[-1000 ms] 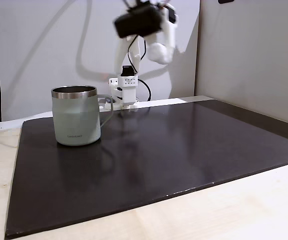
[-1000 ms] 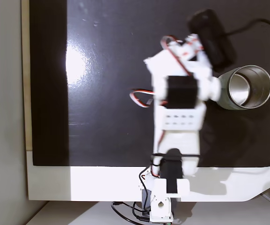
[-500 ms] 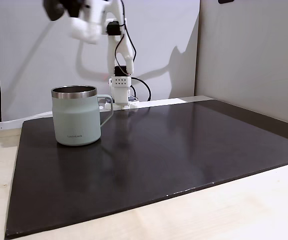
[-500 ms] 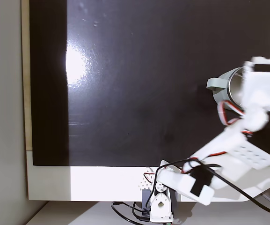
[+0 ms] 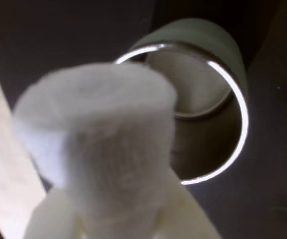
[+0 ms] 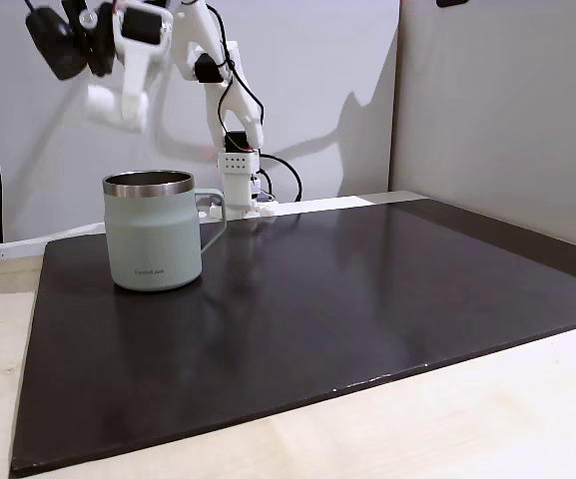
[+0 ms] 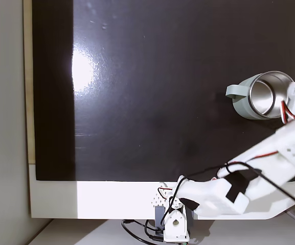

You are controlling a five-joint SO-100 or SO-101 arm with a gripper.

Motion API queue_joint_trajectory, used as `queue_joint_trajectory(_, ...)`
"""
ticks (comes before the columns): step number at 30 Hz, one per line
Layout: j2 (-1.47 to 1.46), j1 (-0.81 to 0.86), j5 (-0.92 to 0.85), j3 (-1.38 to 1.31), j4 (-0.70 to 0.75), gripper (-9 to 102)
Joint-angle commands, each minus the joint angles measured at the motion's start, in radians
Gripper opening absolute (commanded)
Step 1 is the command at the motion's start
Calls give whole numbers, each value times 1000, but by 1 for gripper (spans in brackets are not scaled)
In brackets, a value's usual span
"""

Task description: Grasp a gauze and put it in the cup.

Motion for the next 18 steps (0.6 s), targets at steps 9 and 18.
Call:
queue_joint_trajectory(9,-18,-17,-40,41,-6,0)
queue_joint_trajectory(18,-14,-23,-57,95,-6,4)
